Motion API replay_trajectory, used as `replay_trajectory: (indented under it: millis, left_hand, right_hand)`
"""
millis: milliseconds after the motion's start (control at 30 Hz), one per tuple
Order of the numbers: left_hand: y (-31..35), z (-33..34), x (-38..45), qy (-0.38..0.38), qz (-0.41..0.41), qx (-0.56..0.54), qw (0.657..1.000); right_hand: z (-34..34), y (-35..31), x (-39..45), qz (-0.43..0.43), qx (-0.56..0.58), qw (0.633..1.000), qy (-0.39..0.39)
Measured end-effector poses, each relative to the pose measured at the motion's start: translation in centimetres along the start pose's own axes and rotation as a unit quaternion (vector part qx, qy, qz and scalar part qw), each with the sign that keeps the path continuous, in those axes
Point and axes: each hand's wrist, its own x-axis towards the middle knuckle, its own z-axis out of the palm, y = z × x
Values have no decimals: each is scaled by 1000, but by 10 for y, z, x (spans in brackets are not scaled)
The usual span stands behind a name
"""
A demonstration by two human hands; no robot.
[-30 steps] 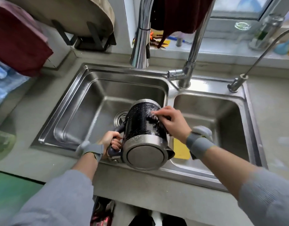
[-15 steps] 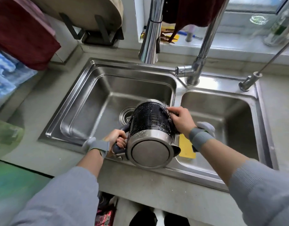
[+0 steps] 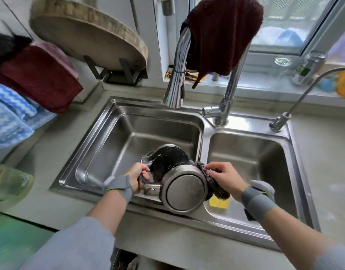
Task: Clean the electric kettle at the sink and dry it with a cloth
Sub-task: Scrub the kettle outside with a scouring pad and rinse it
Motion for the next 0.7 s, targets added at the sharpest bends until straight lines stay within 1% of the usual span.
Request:
replay_trajectory:
  millis: [133,200,300,367,433,467,500,567,600,633,667,700]
  left_hand:
    - [18,24,-25,33,62,60,996]
    - [22,30,-33,59,95,72,991]
    - [23,33,-39,80,103,56,990]
    - [23,30,-41,88,109,28,990]
    - [21,24,-31,102,136,3,986]
    - [21,23,-29,123,154,34,980]
    - [19,19,-27,134,171,94,972]
    - [20,13,-18,114,171,132,970]
    - [21,10,-15,111,182,164,963]
    - [22,8,-9,93,207,191,955]
    - [23,5,-4,88,232,232,940]
    - [24,0,7,88,234,259,933]
  right_hand:
    - [-9,-28,8,-40,-72,995,59]
    - [-5,-39,9,-56,-94,993,53]
    - [9,-38,12,-63,-125,990,29]
    - [17,-36,16,-64,-129,989,29]
    - [23,-38,20,-62,-128,989,39]
    - [25,-40,23,-64,-130,988,43]
    - [28,-42,26,-68,-135,987,48]
    - [34,-45,31,-78,-139,985,61]
    - [38,-46,35,-81,-136,985,70]
    - [43,-49,39,-83,-132,985,79]
    - [48,-52,45,-82,-127,985,87]
    - [53,-54,51,-80,-122,985,96]
